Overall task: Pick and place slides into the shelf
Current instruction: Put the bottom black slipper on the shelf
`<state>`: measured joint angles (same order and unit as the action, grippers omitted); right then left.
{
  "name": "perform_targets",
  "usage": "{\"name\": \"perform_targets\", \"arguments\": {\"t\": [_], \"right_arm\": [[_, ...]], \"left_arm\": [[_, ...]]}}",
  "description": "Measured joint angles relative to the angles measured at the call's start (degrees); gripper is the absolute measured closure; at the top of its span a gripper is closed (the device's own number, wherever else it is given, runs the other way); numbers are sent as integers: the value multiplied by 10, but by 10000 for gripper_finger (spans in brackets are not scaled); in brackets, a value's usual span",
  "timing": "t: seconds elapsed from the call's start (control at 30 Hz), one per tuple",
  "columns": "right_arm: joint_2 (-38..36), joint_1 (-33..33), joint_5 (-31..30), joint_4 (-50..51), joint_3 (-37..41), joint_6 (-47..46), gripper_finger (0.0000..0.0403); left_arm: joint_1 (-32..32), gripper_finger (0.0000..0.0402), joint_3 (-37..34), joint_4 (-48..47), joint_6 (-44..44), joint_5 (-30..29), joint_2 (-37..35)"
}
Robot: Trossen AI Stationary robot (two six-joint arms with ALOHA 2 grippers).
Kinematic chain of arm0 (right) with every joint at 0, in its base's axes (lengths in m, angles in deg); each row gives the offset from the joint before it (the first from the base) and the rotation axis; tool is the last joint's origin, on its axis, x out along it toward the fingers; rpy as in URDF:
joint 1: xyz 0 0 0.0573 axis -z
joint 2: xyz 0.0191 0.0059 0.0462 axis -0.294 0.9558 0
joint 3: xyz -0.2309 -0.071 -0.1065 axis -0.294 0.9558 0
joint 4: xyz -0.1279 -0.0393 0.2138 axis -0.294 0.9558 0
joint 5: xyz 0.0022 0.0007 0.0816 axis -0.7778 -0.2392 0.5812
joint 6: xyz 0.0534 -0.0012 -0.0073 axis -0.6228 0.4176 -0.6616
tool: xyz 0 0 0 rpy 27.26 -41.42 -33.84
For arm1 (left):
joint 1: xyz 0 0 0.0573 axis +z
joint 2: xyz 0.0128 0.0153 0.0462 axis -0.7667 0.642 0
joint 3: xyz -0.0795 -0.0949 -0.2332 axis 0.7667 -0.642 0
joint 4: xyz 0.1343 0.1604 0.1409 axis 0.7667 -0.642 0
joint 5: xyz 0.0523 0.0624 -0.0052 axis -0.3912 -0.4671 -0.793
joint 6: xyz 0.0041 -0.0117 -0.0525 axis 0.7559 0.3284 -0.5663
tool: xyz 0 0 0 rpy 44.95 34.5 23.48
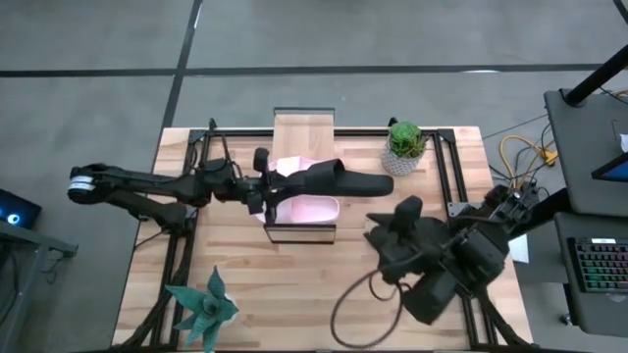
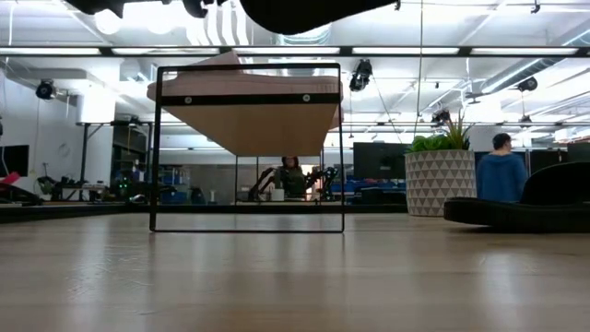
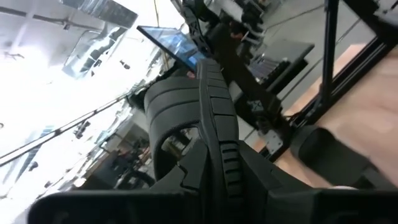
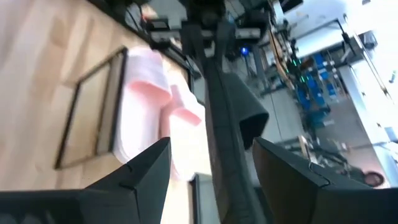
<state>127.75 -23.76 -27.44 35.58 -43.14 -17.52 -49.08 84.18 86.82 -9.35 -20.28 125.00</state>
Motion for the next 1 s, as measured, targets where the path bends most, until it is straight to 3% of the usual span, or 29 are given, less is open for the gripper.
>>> {"name": "perform_targets", "arguments": {"t": [0.23,0.53,1.0], "right_arm": [[0,34,2,6,2,16,186],[0,81,35,7,6,56,186],[0,120,36,6,13,108,186]], "left_arm": [[-28,369,5,3,34,-78,7],[-53,369,26,3,40,-90,15],[-74,369,28,4,62,-116,15]]}}
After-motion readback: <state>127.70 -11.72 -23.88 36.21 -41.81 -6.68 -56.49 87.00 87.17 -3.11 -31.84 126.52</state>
